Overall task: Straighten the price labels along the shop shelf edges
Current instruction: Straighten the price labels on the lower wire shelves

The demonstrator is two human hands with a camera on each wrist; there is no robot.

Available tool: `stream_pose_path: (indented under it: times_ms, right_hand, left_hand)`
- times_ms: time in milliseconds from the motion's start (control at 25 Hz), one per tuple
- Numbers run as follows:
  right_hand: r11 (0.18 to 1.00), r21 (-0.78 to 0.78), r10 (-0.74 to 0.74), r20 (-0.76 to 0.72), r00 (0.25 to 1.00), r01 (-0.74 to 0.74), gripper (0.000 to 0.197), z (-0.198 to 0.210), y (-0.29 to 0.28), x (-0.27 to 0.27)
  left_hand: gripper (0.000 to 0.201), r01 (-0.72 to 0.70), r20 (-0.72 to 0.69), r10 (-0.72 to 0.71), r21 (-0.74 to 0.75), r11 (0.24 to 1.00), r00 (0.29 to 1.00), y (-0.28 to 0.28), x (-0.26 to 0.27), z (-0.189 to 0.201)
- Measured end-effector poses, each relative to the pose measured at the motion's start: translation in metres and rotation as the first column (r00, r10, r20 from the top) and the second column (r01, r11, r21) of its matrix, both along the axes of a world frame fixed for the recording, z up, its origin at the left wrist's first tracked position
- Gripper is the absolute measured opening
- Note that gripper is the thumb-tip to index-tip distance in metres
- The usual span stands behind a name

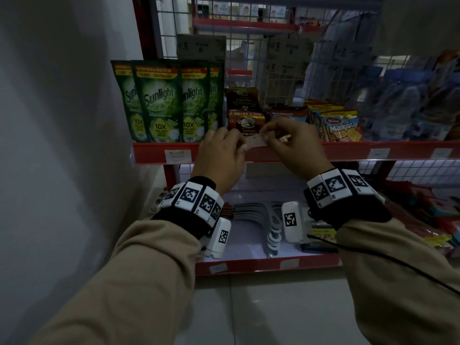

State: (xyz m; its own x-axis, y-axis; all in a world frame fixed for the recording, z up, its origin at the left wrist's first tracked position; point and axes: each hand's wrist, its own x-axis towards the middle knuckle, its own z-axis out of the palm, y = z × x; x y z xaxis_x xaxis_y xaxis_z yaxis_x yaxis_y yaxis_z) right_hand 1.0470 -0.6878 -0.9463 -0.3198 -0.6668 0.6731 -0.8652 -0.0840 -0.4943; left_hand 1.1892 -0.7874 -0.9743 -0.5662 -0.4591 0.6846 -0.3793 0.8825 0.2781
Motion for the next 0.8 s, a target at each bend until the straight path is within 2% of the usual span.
stream_pose_path:
  times_ms: [120,200,400,800]
  right_hand:
    - [0.998,-0.037,-0.048,0.017,0.999,0.048,0.012,0.000,0.004,-0.007]
    - [0.999,0.019,-0.046,-0.001,0.999,0.046,0.012,-0.002,0.005,-0.007]
    - [0.983,0.159,-0.072,-0.143,0.987,0.095,0.009,-0.006,0.004,-0.004]
    - [0.944,0.275,-0.073,-0.364,0.928,0.182,0.018,-0.006,0.011,-0.007]
  left_hand:
    - [0.020,0.006,0.000,-0.006,-0.005,1.000,1.000,0.001,0.000,0.000]
    - [0.024,0.020,-0.012,-0.020,0.001,1.000,1.000,0.002,0.001,0.000]
    - [0.023,0.012,0.053,-0.009,-0.066,0.998,0.999,0.001,0.000,-0.002]
    - [0.024,-0.086,0.170,0.112,-0.154,0.984,0.979,0.000,-0.005,-0.002]
